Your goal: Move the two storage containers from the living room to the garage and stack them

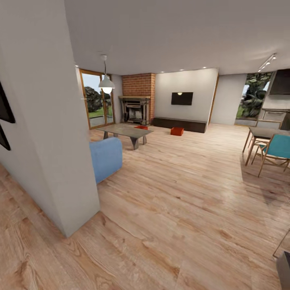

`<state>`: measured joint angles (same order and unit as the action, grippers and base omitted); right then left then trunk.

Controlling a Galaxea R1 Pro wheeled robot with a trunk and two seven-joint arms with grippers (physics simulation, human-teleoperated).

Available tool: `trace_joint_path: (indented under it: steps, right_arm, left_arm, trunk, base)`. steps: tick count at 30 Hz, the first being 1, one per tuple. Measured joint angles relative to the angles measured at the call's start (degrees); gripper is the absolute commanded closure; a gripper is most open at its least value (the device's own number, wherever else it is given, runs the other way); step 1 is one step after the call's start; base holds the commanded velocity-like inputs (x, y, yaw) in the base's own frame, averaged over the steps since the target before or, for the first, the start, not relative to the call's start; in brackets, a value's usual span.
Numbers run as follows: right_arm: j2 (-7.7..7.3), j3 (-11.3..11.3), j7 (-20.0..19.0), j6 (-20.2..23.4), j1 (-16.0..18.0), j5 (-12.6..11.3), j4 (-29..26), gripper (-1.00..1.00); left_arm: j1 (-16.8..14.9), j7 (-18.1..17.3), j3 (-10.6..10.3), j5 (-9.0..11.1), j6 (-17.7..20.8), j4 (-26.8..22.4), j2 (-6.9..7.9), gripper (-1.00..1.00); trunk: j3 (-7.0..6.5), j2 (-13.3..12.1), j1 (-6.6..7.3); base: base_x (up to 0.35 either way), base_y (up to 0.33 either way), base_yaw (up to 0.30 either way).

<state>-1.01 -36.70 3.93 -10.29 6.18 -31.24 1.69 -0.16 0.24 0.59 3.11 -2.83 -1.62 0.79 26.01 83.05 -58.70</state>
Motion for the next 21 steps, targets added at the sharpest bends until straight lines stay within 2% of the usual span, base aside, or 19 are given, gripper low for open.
trace_joint_path:
  steps: [10, 21]
  right_arm:
    - [0.01, 0.0, 0.01, 0.0, 0.01, 0.05, 0.01, -1.0]
    - [0.0, 0.0, 0.01, 0.0, 0.0, 0.0, 0.0, -1.0]
  left_arm:
    - [0.0, 0.0, 0.0, 0.0, -0.01, 0.02, 0.0, -1.0]
    - [0.0, 0.0, 0.0, 0.0, -0.08, 0.01, 0.02, -1.0]
  trunk:
    - [0.0, 0.0, 0.0]
    - [0.0, 0.0, 0.0]
  base:
    - [0.322, 0.0, -0.047]
    - [0.322, 0.0, -0.224]
